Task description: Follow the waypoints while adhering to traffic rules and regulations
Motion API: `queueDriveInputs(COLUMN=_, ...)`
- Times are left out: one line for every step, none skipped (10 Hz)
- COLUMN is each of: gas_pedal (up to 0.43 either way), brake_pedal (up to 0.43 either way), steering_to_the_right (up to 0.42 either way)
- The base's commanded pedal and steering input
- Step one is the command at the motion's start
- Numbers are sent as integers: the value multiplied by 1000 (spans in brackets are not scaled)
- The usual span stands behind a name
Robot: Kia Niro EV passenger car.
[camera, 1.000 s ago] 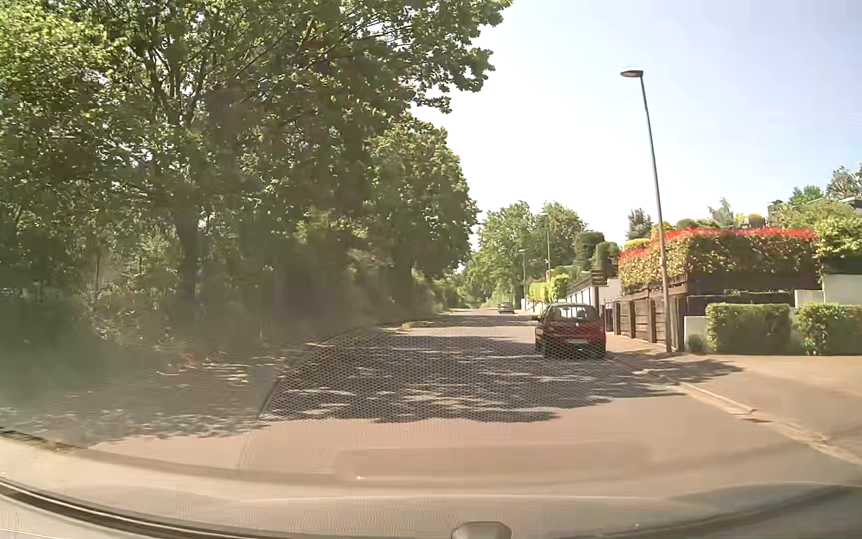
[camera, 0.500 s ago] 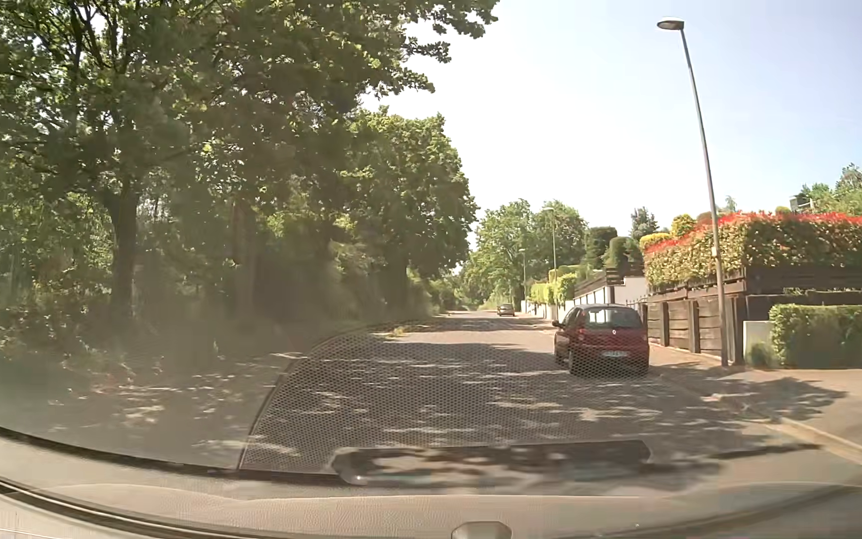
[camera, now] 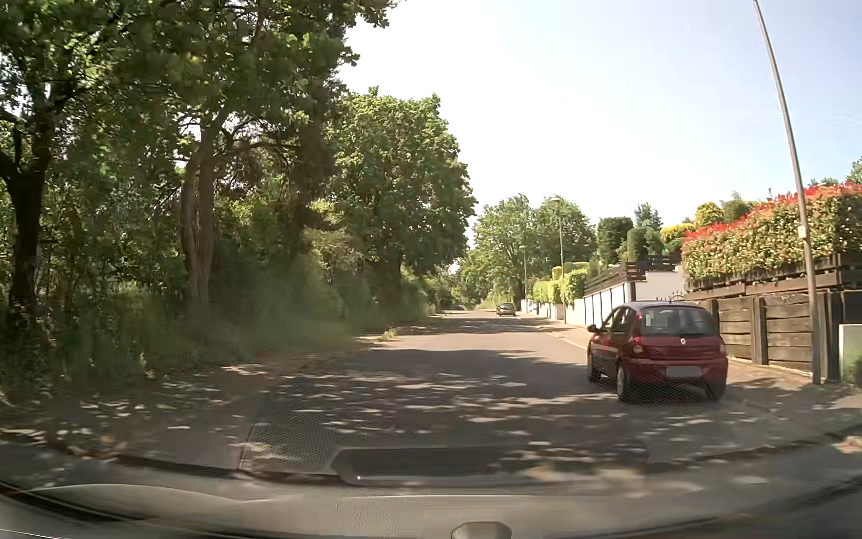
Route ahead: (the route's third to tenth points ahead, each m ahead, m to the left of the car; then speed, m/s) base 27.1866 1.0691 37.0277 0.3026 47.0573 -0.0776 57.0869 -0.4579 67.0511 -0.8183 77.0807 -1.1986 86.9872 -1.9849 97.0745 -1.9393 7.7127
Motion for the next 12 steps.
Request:
queueDriveInputs(gas_pedal=189, brake_pedal=0, steering_to_the_right=9)
queueDriveInputs(gas_pedal=189, brake_pedal=0, steering_to_the_right=14)
queueDriveInputs(gas_pedal=189, brake_pedal=0, steering_to_the_right=19)
queueDriveInputs(gas_pedal=189, brake_pedal=0, steering_to_the_right=23)
queueDriveInputs(gas_pedal=189, brake_pedal=0, steering_to_the_right=29)
queueDriveInputs(gas_pedal=189, brake_pedal=0, steering_to_the_right=35)
queueDriveInputs(gas_pedal=189, brake_pedal=0, steering_to_the_right=40)
queueDriveInputs(gas_pedal=189, brake_pedal=0, steering_to_the_right=43)
queueDriveInputs(gas_pedal=189, brake_pedal=0, steering_to_the_right=43)
queueDriveInputs(gas_pedal=189, brake_pedal=0, steering_to_the_right=43)
queueDriveInputs(gas_pedal=189, brake_pedal=0, steering_to_the_right=42)
queueDriveInputs(gas_pedal=189, brake_pedal=0, steering_to_the_right=40)
